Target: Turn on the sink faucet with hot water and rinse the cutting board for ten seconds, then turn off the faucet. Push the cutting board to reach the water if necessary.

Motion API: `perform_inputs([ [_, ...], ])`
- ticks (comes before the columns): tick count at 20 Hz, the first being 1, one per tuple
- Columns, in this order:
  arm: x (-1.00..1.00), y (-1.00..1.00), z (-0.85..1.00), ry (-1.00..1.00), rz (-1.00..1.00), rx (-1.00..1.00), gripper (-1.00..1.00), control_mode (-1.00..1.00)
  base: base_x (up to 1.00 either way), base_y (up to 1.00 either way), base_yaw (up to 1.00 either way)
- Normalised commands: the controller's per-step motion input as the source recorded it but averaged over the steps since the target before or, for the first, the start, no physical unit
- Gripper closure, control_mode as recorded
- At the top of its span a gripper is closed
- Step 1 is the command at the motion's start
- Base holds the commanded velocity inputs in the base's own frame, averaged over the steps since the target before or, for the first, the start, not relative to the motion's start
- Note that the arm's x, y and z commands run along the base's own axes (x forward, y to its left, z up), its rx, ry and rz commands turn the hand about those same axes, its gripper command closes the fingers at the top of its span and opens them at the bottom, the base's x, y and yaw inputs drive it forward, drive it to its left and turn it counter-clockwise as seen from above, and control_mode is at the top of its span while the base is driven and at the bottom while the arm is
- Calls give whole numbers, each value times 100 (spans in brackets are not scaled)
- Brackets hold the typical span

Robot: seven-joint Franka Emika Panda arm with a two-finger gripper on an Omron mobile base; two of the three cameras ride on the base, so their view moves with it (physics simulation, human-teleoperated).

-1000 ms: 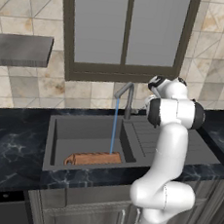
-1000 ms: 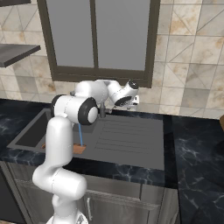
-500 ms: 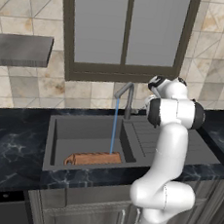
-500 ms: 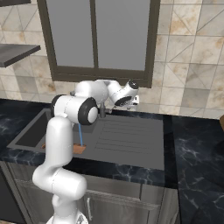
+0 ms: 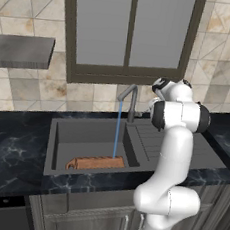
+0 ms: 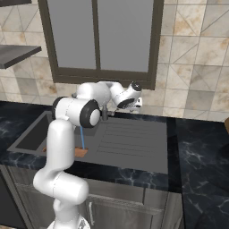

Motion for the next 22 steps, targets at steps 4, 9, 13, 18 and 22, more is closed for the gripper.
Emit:
perform_inputs([
  [4,0,0,0,0,0,0,-100,-100,0,0,0],
  [9,0,0,0,0,0,0,-100,-100,0,0,0],
  [13,0,0,0,0,0,0,-100,-100,0,0,0],
  [18,0,0,0,0,0,0,-100,-100,0,0,0],
  [22,0,0,0,0,0,0,-100,-100,0,0,0],
])
